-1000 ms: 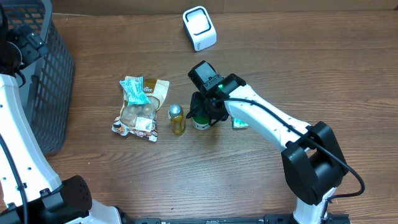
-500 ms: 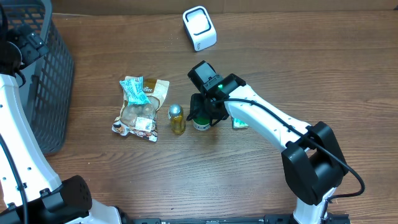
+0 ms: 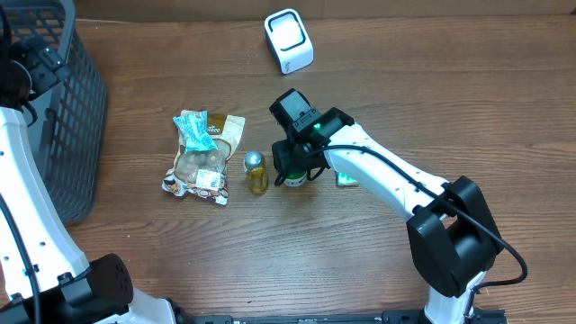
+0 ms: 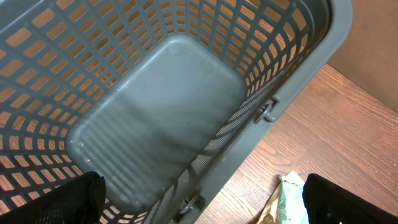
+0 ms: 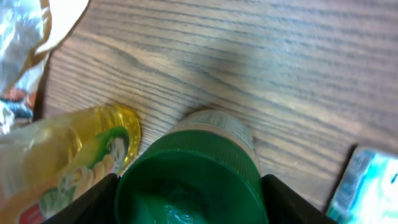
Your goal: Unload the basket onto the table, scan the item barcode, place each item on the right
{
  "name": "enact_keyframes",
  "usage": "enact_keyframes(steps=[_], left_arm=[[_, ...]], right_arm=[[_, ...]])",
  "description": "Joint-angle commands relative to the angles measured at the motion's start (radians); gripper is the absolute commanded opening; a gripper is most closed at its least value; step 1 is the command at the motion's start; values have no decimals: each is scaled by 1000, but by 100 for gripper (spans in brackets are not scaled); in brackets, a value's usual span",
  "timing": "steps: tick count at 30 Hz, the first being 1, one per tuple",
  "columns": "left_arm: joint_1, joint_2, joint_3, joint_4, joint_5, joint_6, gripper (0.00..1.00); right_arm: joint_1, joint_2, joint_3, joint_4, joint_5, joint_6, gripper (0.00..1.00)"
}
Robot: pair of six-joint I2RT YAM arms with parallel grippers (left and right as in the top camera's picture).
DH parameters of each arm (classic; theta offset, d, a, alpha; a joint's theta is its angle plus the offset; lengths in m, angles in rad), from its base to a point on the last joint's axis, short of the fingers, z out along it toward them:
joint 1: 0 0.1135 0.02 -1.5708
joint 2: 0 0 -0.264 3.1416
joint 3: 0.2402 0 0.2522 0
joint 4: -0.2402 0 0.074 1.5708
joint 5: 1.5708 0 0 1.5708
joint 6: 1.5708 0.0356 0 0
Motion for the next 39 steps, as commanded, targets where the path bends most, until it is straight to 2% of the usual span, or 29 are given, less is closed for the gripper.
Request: enact_keyframes(steps=[1,4,9,15,25,31,32,34,36,39], left_arm=[[3,5,9,4,-3,18,100],[3,5,9,4,-3,18,100],[3,5,9,4,-3,18,99],[3,5,9,4,-3,18,100],[3,5,9,4,-3,18,100],[3,5,9,4,-3,18,100],[3,5,9,4,-3,18,100],[3,5,9,4,-3,18,100],[3,5,9,4,-3,18,99],[3,5,9,4,-3,18,99]], right_arm=[[-3,6,-8,-13,63,-198,53],[-3,6,-8,-13,91,-223,57],[-3,6,-8,-13,204,-224,58],[-4,6,-8,-23,208,-224,57],[-64,6,-8,-24,61,-223,57],[-85,6,-8,-24,56,-223,58],[-87,6,-8,-24,56,-223,62],[-88,6,-8,-24,56,-222,85],[-88,6,-8,-23,57,-222,100],[-88,6,-8,-14,61,-184,100]])
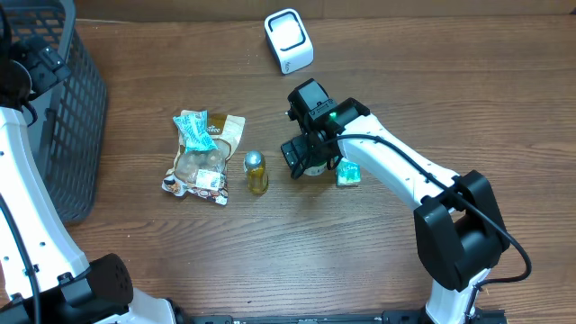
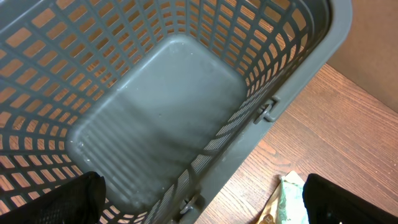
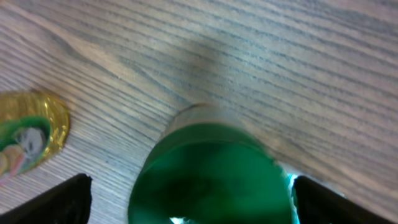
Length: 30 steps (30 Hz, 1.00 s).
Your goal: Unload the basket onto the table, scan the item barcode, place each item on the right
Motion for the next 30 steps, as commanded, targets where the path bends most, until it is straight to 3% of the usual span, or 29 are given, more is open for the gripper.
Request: enact_keyframes(steps=[1,9,15,21,25,26,28,30], left_arm=[[3,5,9,4,-3,18,99],[3,5,9,4,-3,18,100],[3,5,9,4,-3,18,99],[3,5,9,4,-3,18,100],[3,5,9,4,-3,18,99],[3,5,9,4,-3,18,100],[3,5,9,4,-3,18,99],[3,5,9,4,-3,18,100]], right_arm=[[-6,4,-6,18,14,64,100],[-6,4,-6,31,32,271,100],[-6,4,-6,22,83,293,100],[-6,4,-6,-30,82,293,80],[-6,4,-6,-37,53,292,76],[-6,4,-6,-37,38,293,78],[-6,4,-6,-36,32,292,100],[-6,4,-6,-37,32,292,100]])
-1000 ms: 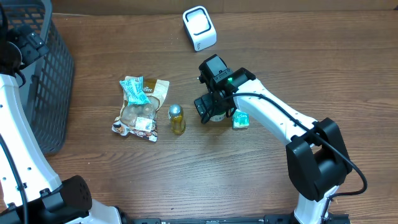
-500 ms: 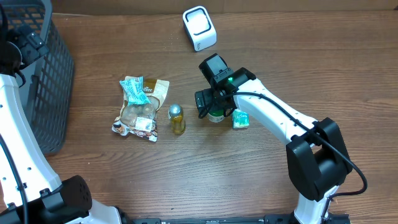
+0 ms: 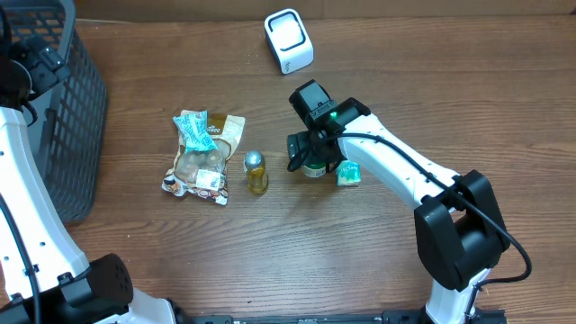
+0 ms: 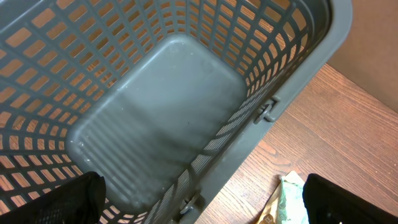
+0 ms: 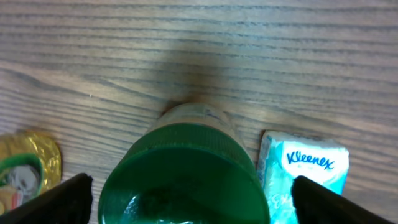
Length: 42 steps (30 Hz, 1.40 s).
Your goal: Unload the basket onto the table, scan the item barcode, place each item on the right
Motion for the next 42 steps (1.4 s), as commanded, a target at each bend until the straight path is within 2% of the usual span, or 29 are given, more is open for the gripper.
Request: enact_keyframes(steps=[1,6,10,12,28,33,34,35,36,37,42], left_arm=[[3,5,9,4,-3,18,100],[3,5,9,4,-3,18,100],[3,5,9,4,-3,18,100],[3,5,9,4,-3,18,100],[3,5,9,4,-3,18,99],[3,5,9,4,-3,18,100],[3,5,9,4,-3,18,100],[3,5,9,4,-3,18,100],[3,5,9,4,-3,18,99],[3,5,9,4,-3,18,99],[3,5,9,4,-3,18,99]], right_arm=[[-3,4,-5,-1,-12,5,100],[-3,4,-5,10,-12,5,98],[-3,4,-5,11,-16,5,79],[-3,4,-5,11,-19,5,74],[-3,4,-5,11,-206,62,70],[-3,4,-5,12,-205,61,71],[-3,4,-5,13,-205,61,74],[-3,4,-5,15,-205,61,80],[-3,4,-5,18,-205,61,94],[-3,4,-5,23,-206,61,100],[-3,3,-1,32,-204,83,100]])
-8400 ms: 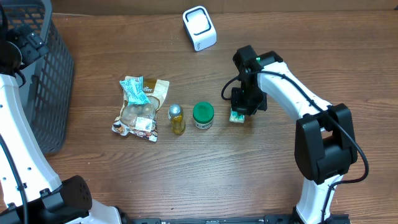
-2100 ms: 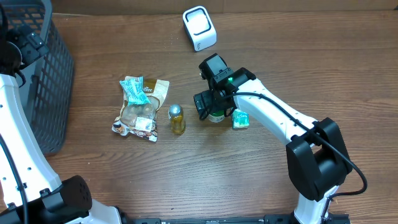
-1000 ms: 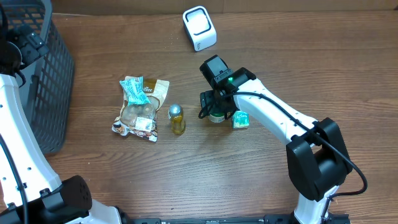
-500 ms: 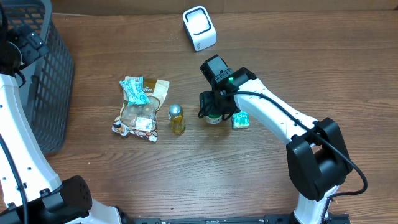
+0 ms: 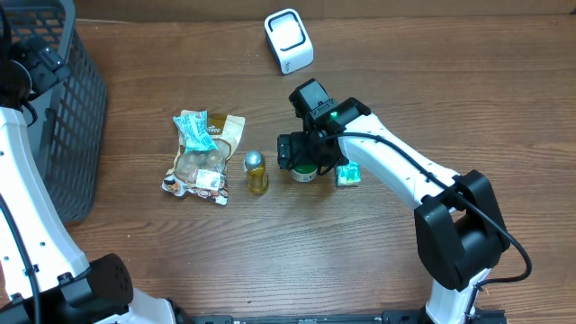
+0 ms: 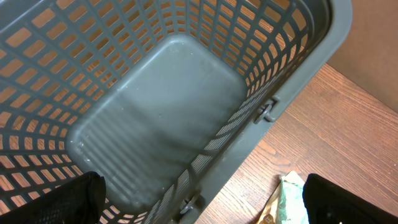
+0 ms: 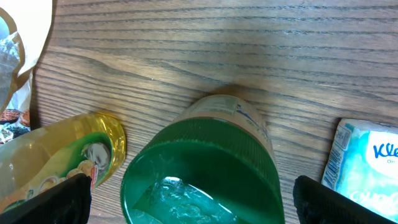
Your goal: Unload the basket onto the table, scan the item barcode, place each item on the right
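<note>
A jar with a green lid (image 7: 202,186) stands on the wooden table beside a yellow bottle (image 7: 56,162). My right gripper (image 7: 202,202) hangs open just above it, with one finger on each side of the lid and a gap to each. From overhead the right gripper (image 5: 306,155) covers most of the jar (image 5: 303,173). The white barcode scanner (image 5: 288,40) stands at the back of the table. My left gripper (image 6: 202,196) is open over the grey basket (image 6: 168,106), holding nothing.
A Kleenex pack (image 5: 348,174) lies right of the jar. The yellow bottle (image 5: 256,173) stands to its left, and snack bags (image 5: 202,155) lie further left. The grey basket (image 5: 63,99) fills the table's left edge.
My right gripper has shifted a little to the left over the jar, still open. The yellow bottle shows more fully in the right wrist view. The left arm is unchanged.
At first my right gripper was closed against the green lid, with the jar close to the yellow bottle. Then the jar stood further right, next to the Kleenex pack, and the fingers were wide apart. They have stayed open above the jar since.
</note>
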{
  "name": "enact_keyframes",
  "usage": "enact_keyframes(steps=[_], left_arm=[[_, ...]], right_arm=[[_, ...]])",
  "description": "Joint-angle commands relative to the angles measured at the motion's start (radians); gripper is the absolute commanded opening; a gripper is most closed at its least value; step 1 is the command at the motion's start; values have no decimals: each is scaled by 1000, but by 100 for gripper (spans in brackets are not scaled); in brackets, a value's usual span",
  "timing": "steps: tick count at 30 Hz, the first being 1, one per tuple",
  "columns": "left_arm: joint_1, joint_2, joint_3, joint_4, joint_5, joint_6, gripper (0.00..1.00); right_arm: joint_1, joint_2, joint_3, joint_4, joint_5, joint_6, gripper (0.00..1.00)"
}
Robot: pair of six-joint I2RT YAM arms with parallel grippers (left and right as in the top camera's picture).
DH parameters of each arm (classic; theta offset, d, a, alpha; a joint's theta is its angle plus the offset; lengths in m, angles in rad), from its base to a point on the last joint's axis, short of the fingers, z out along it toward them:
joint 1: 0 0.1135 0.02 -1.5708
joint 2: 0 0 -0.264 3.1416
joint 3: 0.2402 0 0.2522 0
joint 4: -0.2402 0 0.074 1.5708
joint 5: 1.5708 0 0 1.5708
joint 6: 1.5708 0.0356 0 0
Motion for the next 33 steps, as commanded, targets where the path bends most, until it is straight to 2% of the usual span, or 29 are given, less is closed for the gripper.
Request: enact_keyframes(steps=[1,7,16,24,33], left_arm=[[3,5,9,4,-3,18,99],[3,5,9,4,-3,18,99],[3,5,9,4,-3,18,100],[3,5,9,4,-3,18,99],[3,5,9,4,-3,18,100]], right_arm=[[-3,3,6,9,-5,35,100],[-3,3,147,-81,120,77,100],[-3,3,455,-313,162,106,100],[-5,43,459,-436,166,106,100],[-5,143,433,-438,97,106,100]])
